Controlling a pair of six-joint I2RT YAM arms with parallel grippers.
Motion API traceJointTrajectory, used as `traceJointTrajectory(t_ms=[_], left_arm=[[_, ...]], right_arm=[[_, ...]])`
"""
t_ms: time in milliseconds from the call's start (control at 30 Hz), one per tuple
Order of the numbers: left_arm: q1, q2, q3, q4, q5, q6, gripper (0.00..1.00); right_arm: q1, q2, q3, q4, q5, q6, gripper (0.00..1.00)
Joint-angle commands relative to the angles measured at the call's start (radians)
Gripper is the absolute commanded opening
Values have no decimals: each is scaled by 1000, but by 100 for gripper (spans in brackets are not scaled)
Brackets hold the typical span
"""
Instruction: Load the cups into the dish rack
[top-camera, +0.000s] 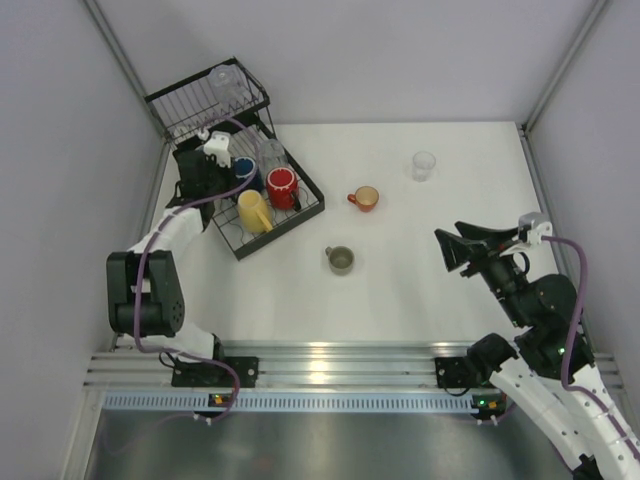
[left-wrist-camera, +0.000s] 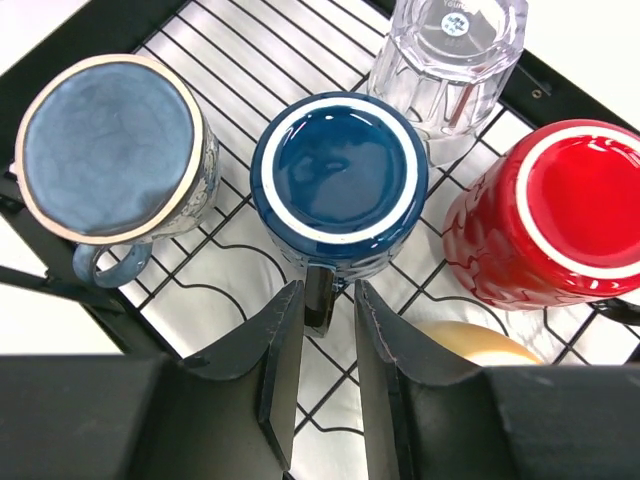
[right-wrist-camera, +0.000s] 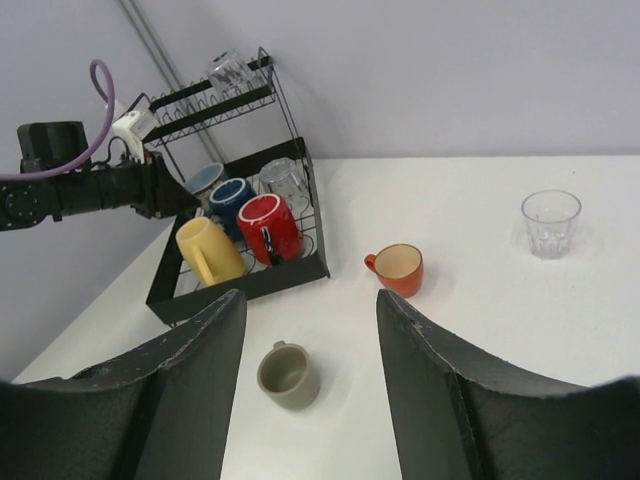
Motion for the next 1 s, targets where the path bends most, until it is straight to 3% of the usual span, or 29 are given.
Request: traceJointTrajectory(t_ms=[0, 333, 733, 800, 867, 967], left_arm=[[-12, -76, -23, 47, -38, -19, 32], [-186, -240, -16, -68, -267, 3, 32], [-360, -400, 20, -229, -190, -212, 34], [-372, -449, 40, -240, -114, -279, 41], [-375, -469, 47, -232, -80, -351, 58], [-372, -452, 79, -260, 9, -457, 65]], right_arm=[[16, 4, 60, -4, 5, 13, 56], [16, 60, 100, -56, -21, 38, 55], [16, 226, 122, -136, -13, 76, 56], [17, 272, 151, -175, 4, 87, 56], [17, 344, 188, -203, 13, 107, 56], [17, 453, 246, -238, 45, 115, 56]])
